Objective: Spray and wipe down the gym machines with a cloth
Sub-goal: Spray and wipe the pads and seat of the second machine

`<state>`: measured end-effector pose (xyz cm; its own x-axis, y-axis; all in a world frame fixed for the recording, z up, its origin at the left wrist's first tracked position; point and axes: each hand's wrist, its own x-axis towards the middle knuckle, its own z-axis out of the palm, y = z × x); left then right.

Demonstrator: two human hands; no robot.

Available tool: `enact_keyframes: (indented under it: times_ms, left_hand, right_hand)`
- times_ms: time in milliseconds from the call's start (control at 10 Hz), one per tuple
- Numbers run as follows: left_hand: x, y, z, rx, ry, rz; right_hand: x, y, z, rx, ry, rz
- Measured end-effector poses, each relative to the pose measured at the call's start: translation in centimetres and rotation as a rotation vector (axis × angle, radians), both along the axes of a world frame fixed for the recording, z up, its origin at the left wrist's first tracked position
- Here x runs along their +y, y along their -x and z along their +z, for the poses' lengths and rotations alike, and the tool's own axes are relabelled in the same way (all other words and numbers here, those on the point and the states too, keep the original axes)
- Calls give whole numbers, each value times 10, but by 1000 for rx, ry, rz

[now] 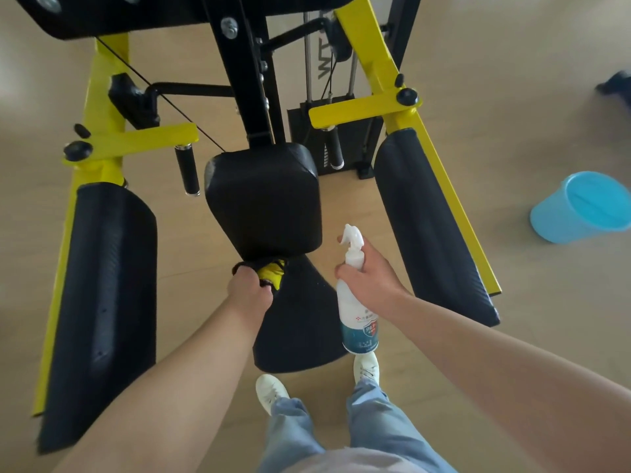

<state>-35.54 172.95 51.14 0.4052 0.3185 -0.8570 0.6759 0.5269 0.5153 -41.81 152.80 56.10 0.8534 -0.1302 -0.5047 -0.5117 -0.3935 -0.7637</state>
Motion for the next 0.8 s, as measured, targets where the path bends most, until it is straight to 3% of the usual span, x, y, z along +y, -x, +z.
enact_keyframes:
  times_ms: [100, 200, 400, 600, 700, 800]
  left_hand:
    - [-15, -7, -6, -18, 130, 108]
    - [-38, -3, 1, -14, 259, 83]
    - [-73, -3, 5, 5, 274, -201]
    - [-43, 19, -27, 95, 86, -469]
    - [-23, 29, -34, 111, 92, -469]
    - [-12, 43, -2, 5, 152, -379]
  right_hand:
    - [-6, 5, -6, -7, -24, -10]
    - [-10, 9, -10, -19, -30, -14]
    - [-17, 12, -17, -8, -5, -17]
    - [-12, 13, -22, 9, 21, 56]
    - [-3, 15, -21, 16, 42, 152]
    - [12, 16, -12, 19, 43, 272]
